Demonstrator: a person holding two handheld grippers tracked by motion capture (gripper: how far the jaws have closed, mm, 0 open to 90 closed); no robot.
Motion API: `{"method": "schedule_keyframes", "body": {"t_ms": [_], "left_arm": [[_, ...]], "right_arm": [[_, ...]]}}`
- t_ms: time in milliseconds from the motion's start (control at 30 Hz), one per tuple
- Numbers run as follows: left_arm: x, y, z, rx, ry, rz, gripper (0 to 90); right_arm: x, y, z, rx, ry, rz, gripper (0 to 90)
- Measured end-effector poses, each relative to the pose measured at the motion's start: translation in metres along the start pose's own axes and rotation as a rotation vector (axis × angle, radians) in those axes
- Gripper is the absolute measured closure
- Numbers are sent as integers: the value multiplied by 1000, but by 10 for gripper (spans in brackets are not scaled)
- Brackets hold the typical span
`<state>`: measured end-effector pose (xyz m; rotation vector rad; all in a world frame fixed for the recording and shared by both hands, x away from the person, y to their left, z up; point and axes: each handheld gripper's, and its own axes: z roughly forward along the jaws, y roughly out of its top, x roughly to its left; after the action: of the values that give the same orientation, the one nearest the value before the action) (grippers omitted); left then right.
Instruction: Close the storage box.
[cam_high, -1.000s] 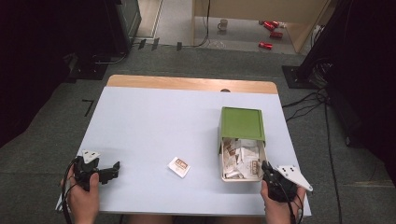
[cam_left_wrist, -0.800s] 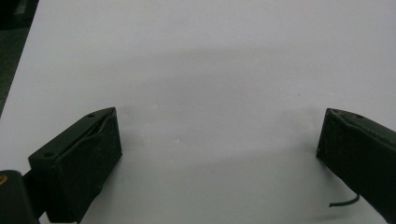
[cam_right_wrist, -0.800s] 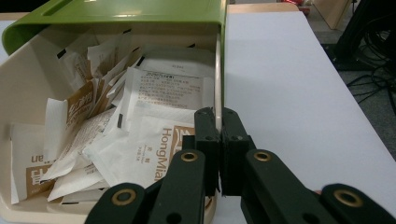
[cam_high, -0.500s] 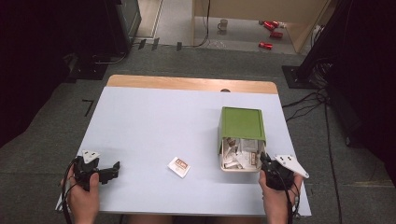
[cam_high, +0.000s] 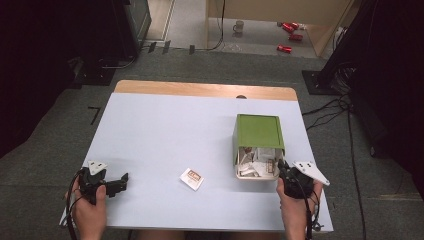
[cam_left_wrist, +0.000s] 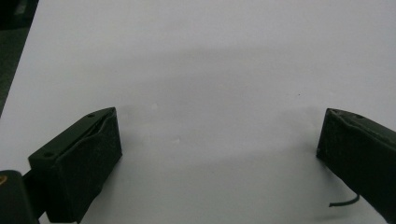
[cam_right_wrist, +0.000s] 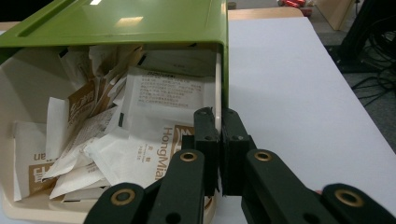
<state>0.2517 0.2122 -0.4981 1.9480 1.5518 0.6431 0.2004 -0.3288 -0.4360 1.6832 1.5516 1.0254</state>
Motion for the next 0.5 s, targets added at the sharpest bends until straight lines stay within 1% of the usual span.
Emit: {"method": "schedule_keyframes", "body": {"t_ms": [67,100,133,167,200,267,467,500], "left_arm": [[0,0,0,0,0,0,0],[0,0,0,0,0,0,0],[0,0,0,0,0,0,0],[0,0,0,0,0,0,0],[0,0,0,0,0,0,0],[0,0,0,0,0,0,0],[0,0,0,0,0,0,0],[0,0,0,0,0,0,0]], "right_arm": [[-3,-1,0,-2,25,9,873],[-3,-1,0,-2,25,9,873],[-7,-3,-1,-4,57,22,852],[-7,-3,-1,-4,57,22,852],[-9,-5,-3,-9,80,29,827],[-9,-7,-6,-10,86,23,817],[-9,-12,-13,-18,81,15,819],[-9,-13,-18,-23,78,15,824]]}}
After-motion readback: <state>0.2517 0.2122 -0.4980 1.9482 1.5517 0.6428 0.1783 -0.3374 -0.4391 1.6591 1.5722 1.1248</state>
